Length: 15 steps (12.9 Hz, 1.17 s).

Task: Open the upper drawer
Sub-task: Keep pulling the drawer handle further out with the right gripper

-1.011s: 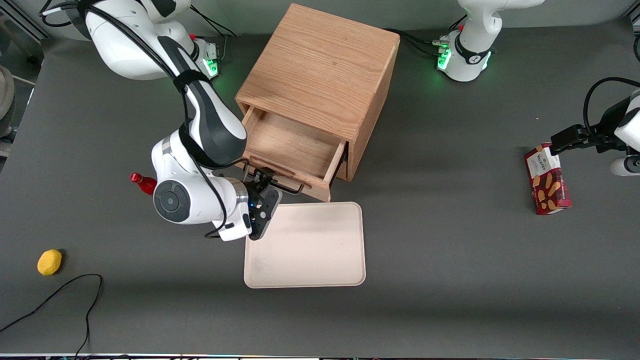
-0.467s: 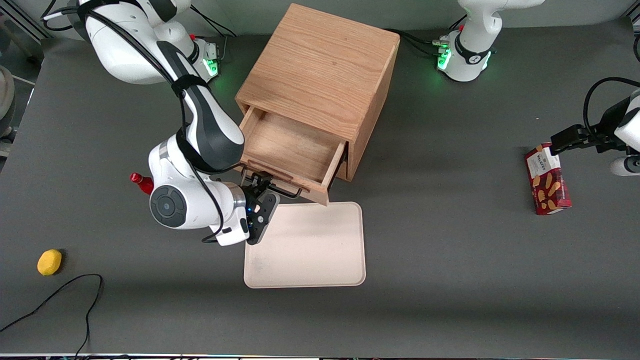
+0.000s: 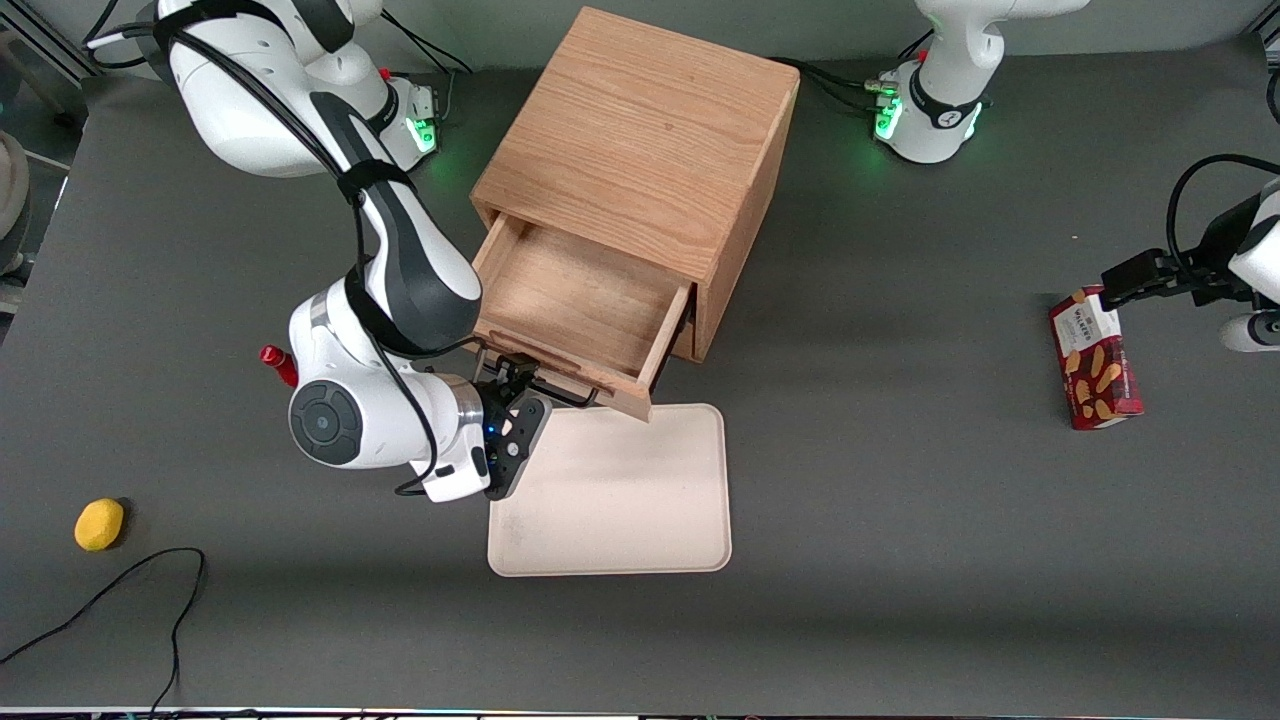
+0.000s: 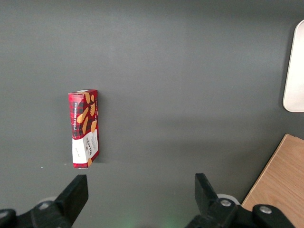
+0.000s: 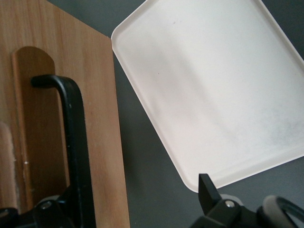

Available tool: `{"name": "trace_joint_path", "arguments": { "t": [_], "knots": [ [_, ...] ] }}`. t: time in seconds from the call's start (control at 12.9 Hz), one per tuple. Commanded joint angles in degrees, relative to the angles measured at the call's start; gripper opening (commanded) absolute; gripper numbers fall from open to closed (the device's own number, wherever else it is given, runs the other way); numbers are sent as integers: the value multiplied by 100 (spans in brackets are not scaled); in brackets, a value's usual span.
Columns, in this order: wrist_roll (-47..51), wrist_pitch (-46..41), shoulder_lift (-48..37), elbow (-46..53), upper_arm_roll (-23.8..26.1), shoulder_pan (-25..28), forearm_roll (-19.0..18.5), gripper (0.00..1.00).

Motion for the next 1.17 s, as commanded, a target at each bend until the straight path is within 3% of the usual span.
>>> {"name": "trace_joint_path", "arguments": {
  "t": [0.0, 1.09],
  "knots": [
    [-138, -65, 200, 325, 1, -56, -99, 100],
    [-147, -73, 314, 667, 10, -249, -178, 100]
  ]
}}
